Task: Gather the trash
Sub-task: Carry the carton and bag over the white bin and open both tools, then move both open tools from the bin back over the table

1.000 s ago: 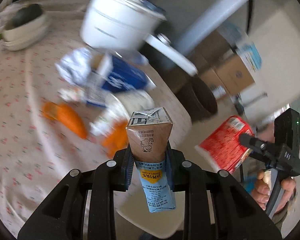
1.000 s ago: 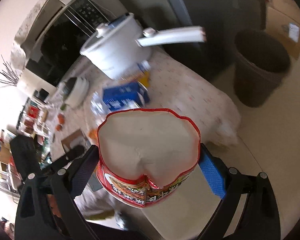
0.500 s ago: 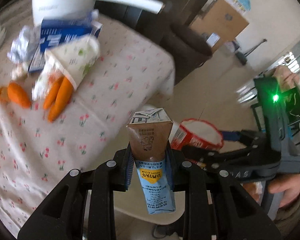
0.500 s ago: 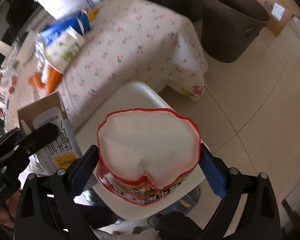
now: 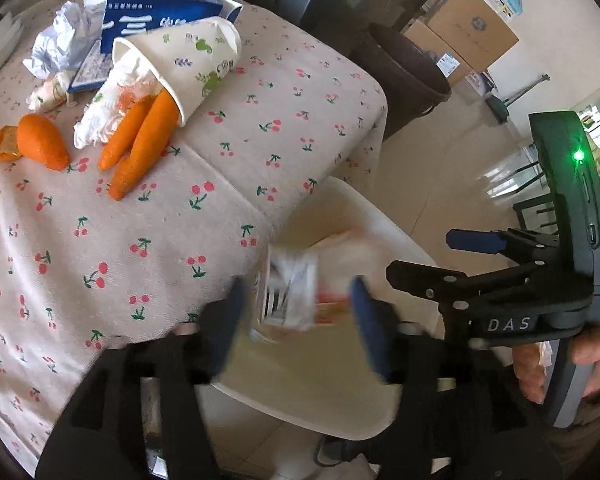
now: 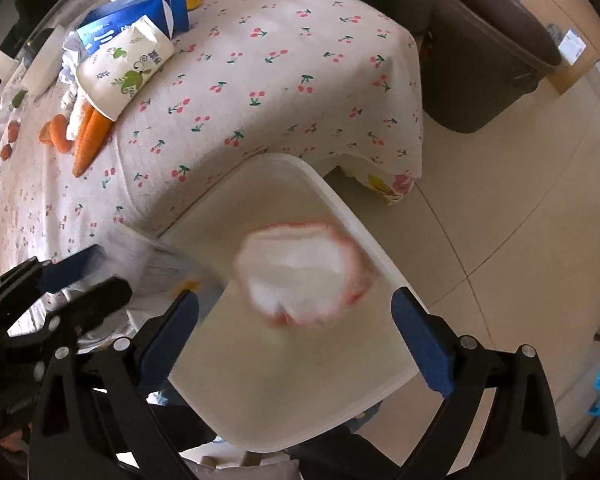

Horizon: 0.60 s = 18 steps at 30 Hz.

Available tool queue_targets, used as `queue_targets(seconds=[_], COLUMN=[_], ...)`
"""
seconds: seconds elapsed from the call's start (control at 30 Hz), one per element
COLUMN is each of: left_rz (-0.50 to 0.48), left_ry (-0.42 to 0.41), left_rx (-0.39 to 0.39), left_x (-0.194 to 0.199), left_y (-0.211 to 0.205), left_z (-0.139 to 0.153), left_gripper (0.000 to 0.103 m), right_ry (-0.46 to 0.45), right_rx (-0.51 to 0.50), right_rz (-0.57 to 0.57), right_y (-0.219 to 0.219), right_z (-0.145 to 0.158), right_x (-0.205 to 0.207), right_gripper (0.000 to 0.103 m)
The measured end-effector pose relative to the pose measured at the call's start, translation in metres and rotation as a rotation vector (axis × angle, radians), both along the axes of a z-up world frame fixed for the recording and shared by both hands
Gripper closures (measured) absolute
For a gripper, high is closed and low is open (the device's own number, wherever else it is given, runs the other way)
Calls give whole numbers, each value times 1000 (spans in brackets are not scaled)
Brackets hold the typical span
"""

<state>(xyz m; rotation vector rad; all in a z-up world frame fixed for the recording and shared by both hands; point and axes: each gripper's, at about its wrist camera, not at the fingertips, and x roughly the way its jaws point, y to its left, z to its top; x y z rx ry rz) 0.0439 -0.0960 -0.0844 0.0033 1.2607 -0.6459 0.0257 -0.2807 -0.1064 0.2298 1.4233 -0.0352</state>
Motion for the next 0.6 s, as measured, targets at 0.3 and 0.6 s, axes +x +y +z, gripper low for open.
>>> queue_targets(seconds=[0.3, 0.6], left_rz=[41, 329], left_ry=[-110, -203], left_rx=[9, -74], left_x=[0, 38], left_y=[7, 94], left_z=[28, 86], left_gripper=[26, 13], right_ry=[-98, -266], right_rx=[-15, 8], right_rz=[-42, -210], right_y=[-11, -33], right_z=[30, 73], right_x=[4, 3], right_gripper=[9, 9])
